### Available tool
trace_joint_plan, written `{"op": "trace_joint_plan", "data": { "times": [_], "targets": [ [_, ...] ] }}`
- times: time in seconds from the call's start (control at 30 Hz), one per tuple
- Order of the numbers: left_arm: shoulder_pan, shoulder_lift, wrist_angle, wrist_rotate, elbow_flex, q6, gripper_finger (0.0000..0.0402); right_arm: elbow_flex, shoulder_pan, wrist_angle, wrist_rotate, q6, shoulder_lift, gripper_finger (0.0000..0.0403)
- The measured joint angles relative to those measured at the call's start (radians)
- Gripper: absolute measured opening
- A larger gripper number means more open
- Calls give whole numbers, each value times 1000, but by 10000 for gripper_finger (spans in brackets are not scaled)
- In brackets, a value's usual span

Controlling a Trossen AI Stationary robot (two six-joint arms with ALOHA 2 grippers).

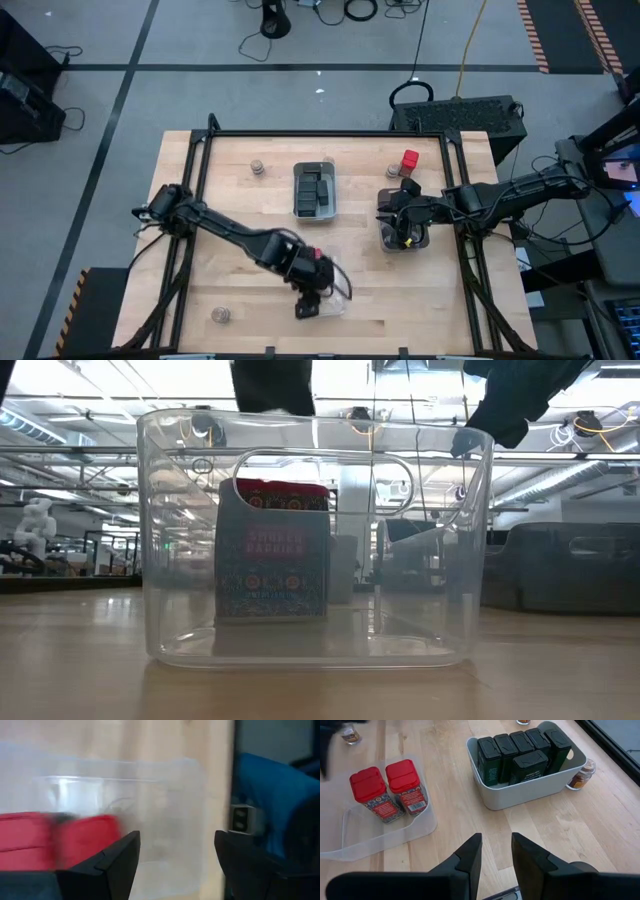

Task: Sort spices by type
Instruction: Put the red spice can into the transparent bin

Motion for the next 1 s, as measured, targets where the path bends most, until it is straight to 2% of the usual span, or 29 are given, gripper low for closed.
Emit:
{"op": "trace_joint_plan", "data": {
  "times": [0.37,0.53,0.8,1.0],
  "targets": [
    [-73,53,-6,3,0,-30,260,0,0,11,0,-10,0,89],
    [-71,110,-12,23,-1,-31,260,0,0,17,0,-8,0,89],
    [-70,108,-34,24,-1,-31,260,0,0,15,0,-10,0,89],
    [-54,106,-133,-30,-1,-27,260,0,0,15,0,-11,0,89]
  ]
}}
